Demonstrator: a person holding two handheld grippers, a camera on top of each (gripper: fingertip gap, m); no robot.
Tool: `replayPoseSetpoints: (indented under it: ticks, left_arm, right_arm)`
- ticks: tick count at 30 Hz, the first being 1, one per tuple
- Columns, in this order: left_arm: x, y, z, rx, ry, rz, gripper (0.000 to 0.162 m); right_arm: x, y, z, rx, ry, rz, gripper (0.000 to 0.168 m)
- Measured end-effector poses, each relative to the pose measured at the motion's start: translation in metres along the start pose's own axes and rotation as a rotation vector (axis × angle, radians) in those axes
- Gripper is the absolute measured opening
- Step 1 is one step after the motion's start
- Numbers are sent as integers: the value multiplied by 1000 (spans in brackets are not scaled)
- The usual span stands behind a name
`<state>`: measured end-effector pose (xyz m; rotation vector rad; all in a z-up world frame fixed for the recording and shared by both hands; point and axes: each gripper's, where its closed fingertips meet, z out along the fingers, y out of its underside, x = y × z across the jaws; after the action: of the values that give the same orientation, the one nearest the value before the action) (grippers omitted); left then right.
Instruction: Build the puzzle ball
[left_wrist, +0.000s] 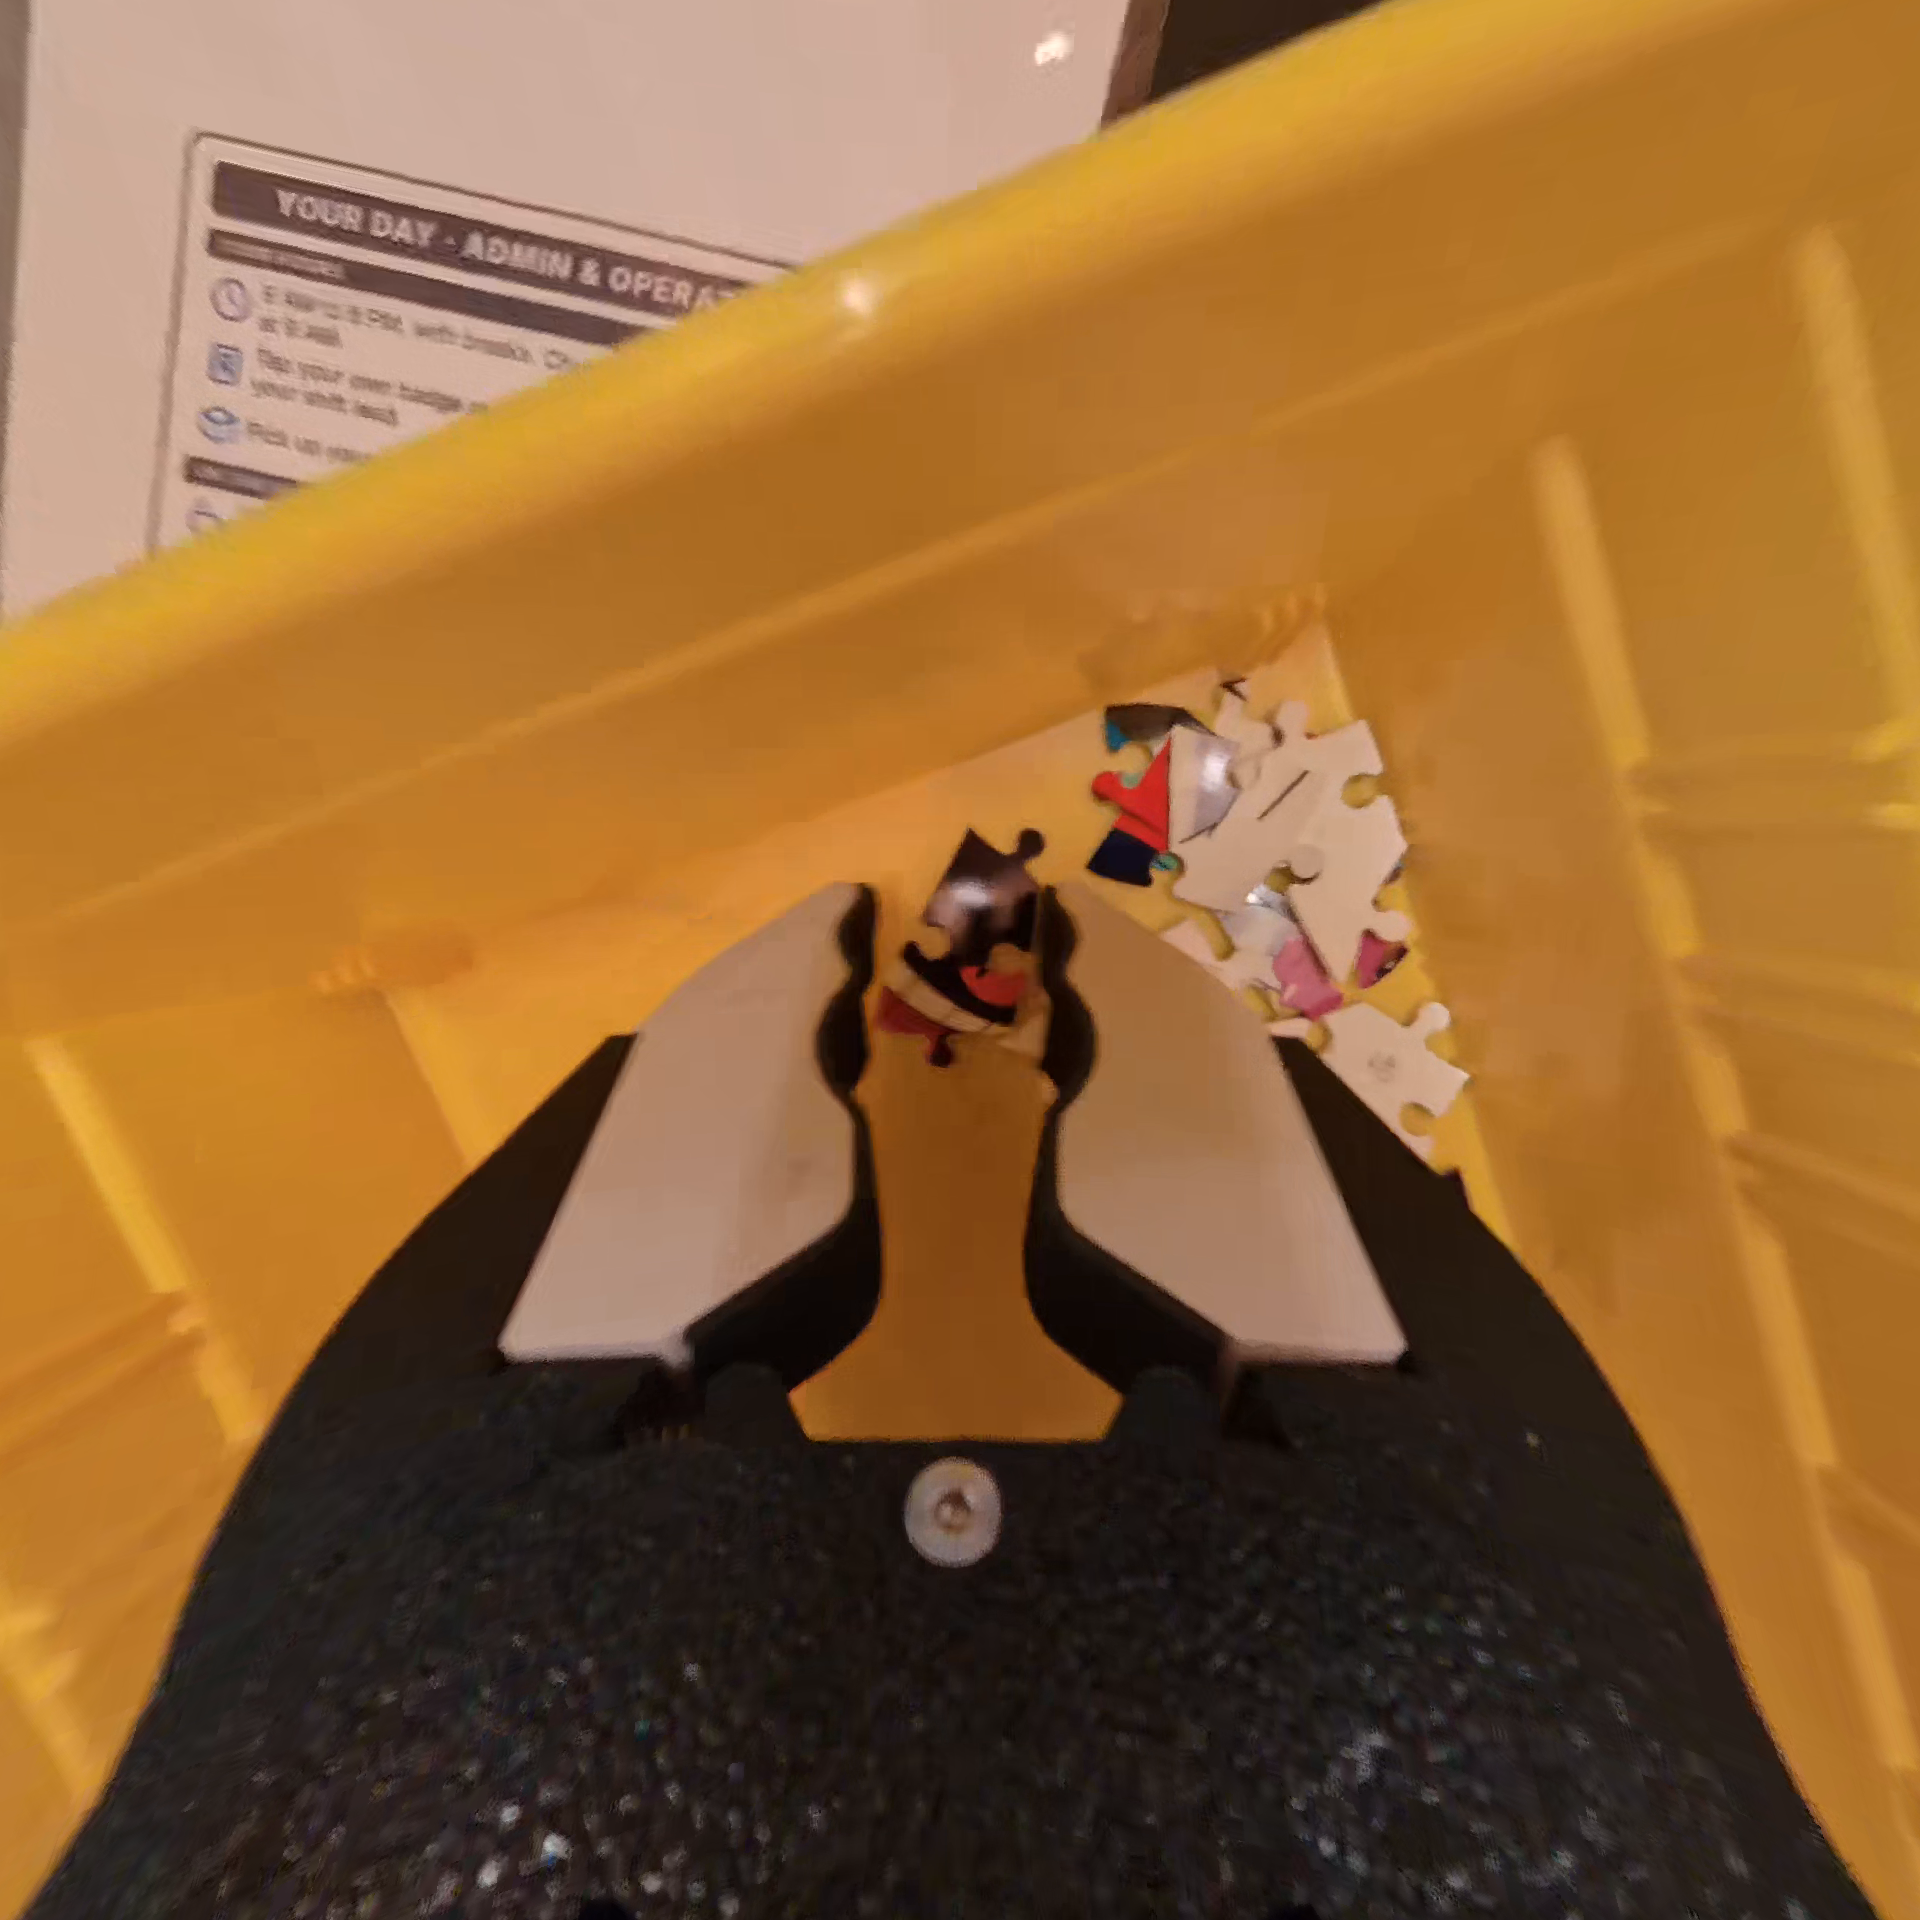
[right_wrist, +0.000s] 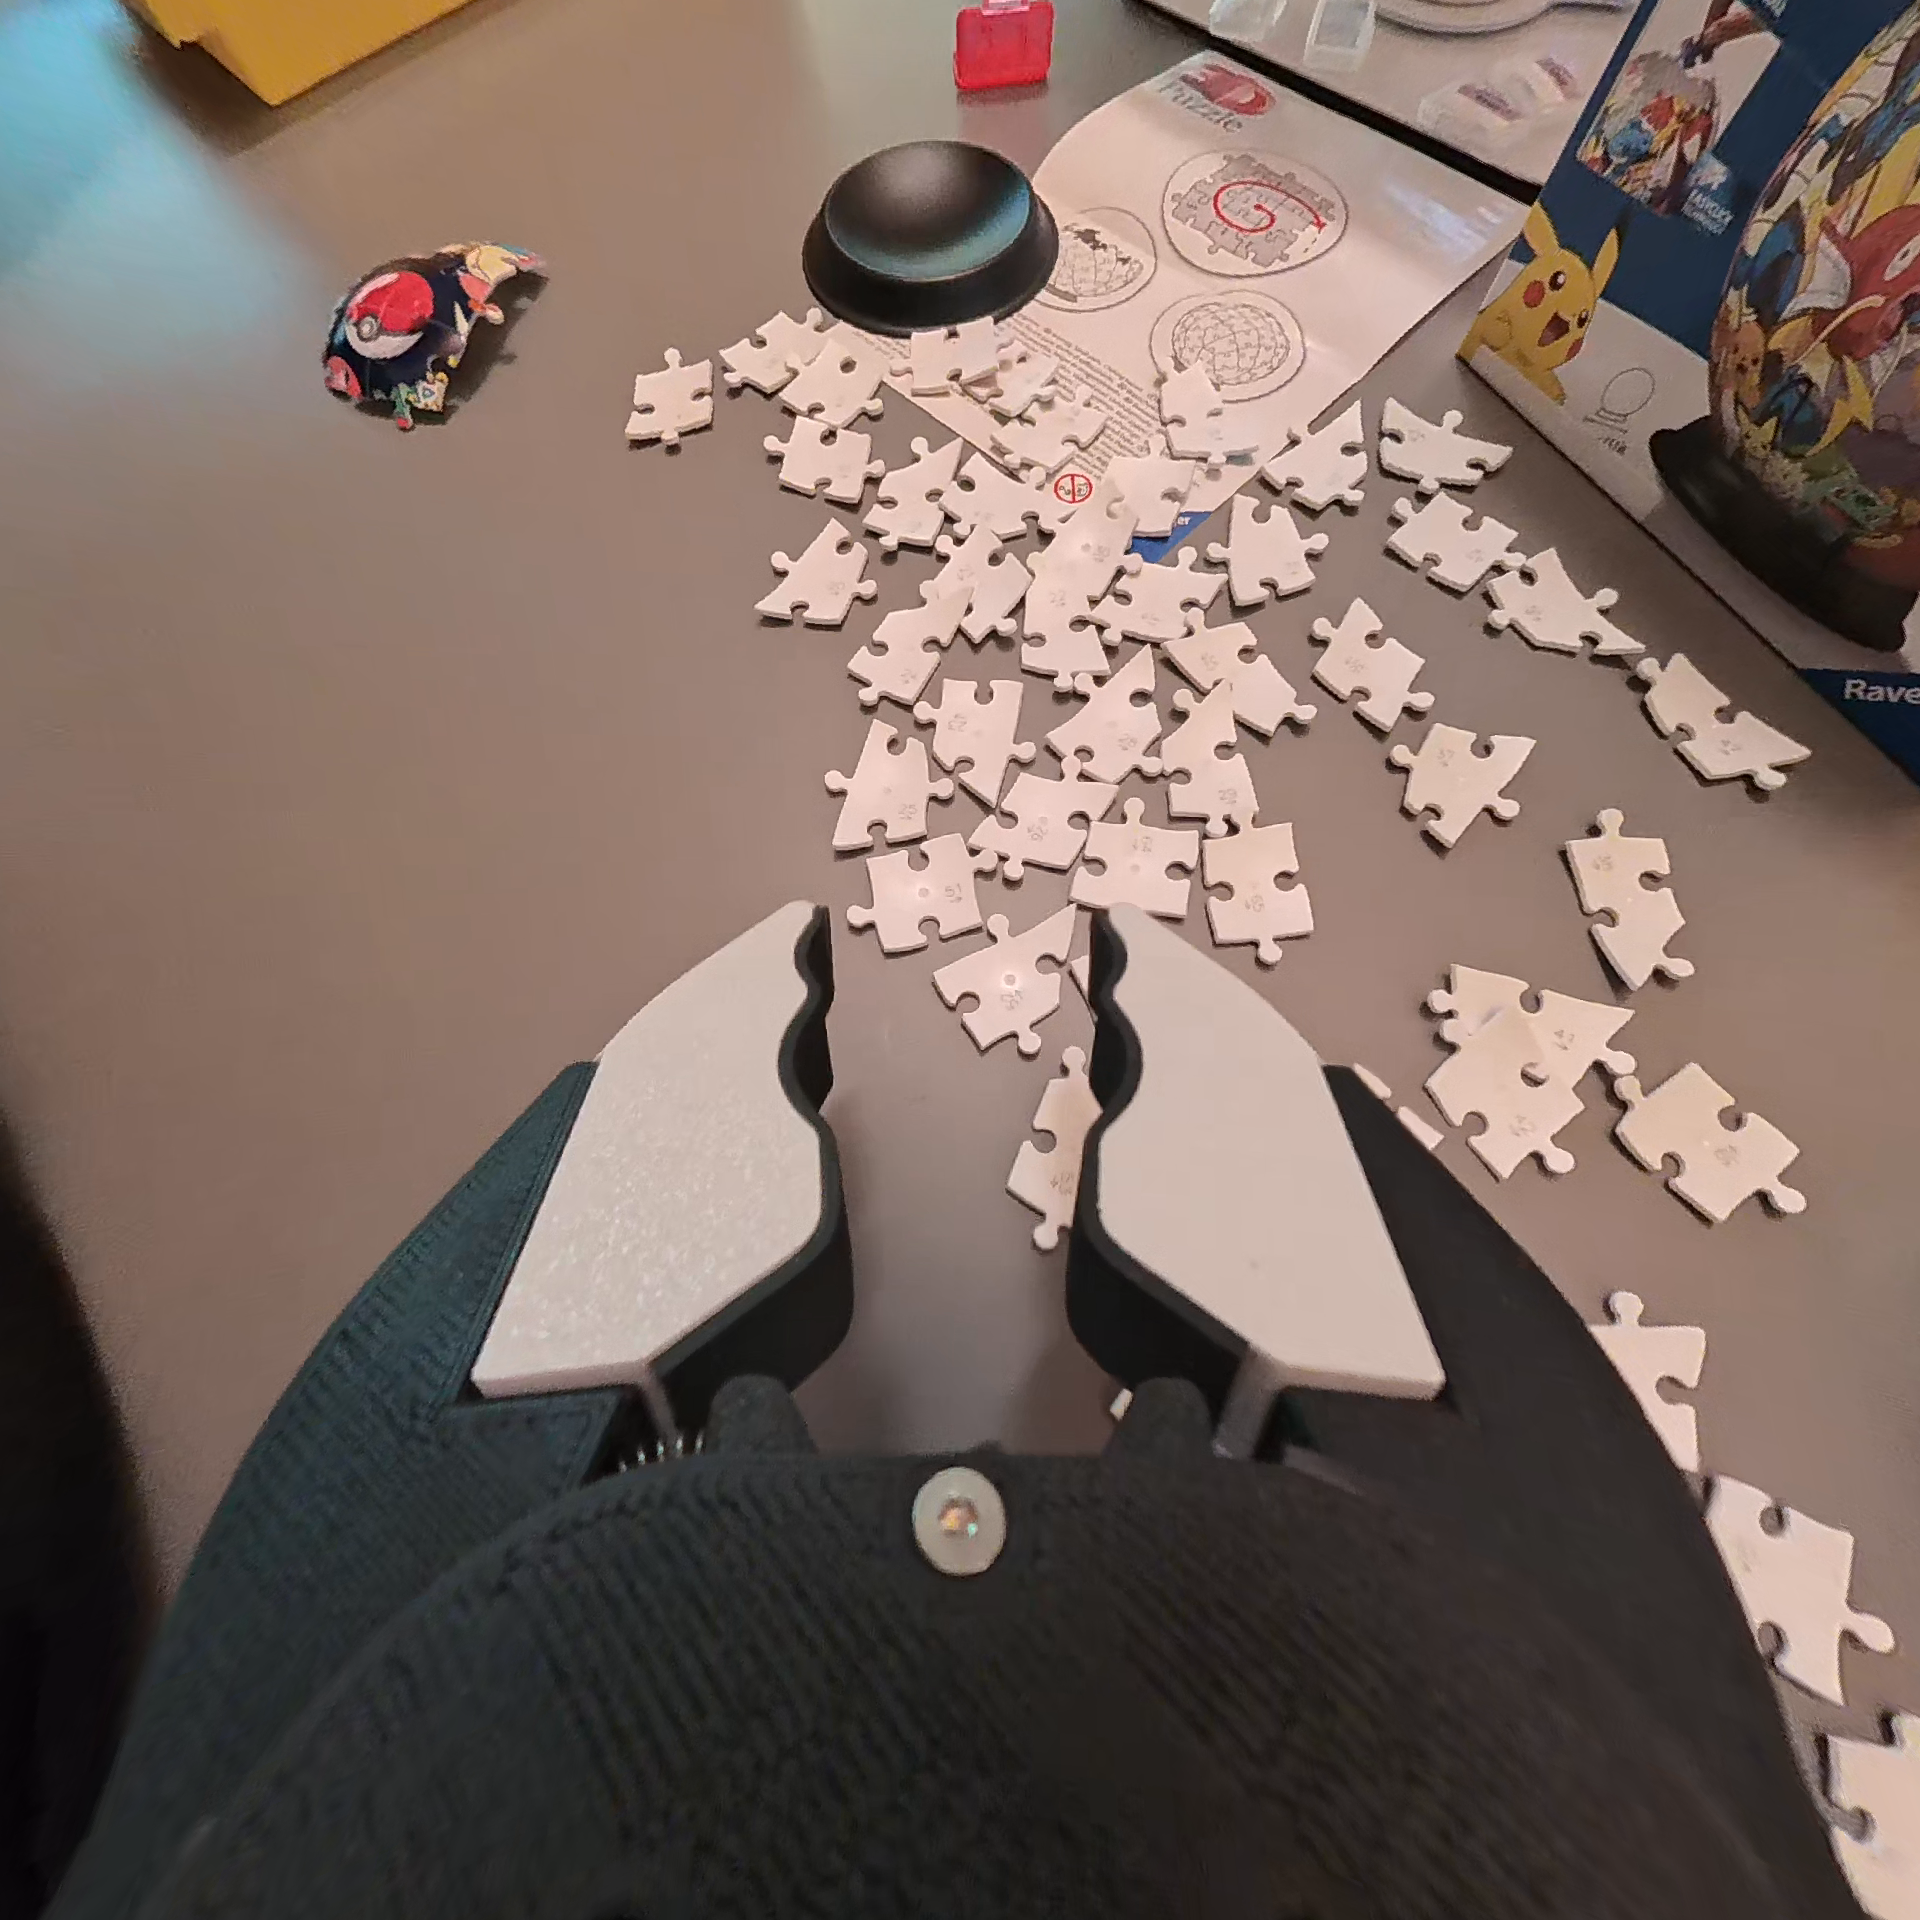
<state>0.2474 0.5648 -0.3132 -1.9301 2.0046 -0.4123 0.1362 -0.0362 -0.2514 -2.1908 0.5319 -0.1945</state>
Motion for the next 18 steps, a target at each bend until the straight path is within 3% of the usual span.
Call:
replayPoseSetpoints:
  ticks: [2, 5, 8, 10, 13, 15, 18]
  left_arm:
    - [1, 2, -1, 20, 8, -47, 19]
    - [5, 6, -10, 66, 42, -92, 19]
    - [24, -17, -59, 334, 200, -171, 19]
    - [51, -37, -118, 576, 399, -230, 19]
    - [120, -45, -220, 882, 824, -191, 19]
    - [172, -33, -274, 993, 1117, -117, 19]
    - [244, -7, -325, 1065, 1480, -36, 19]
  right_arm:
    - [-1, -3, 1, 13, -2, -7, 47]
    - [-4, -8, 2, 31, 1, -28, 47]
    - [-13, -18, 4, 67, -15, -43, 46]
    - [-24, -28, 9, 90, -50, -58, 45]
    - [-52, -51, 22, 153, -150, -60, 46]
    - [-80, -74, 32, 214, -266, -48, 46]
    - [-130, -115, 37, 321, -482, -51, 47]
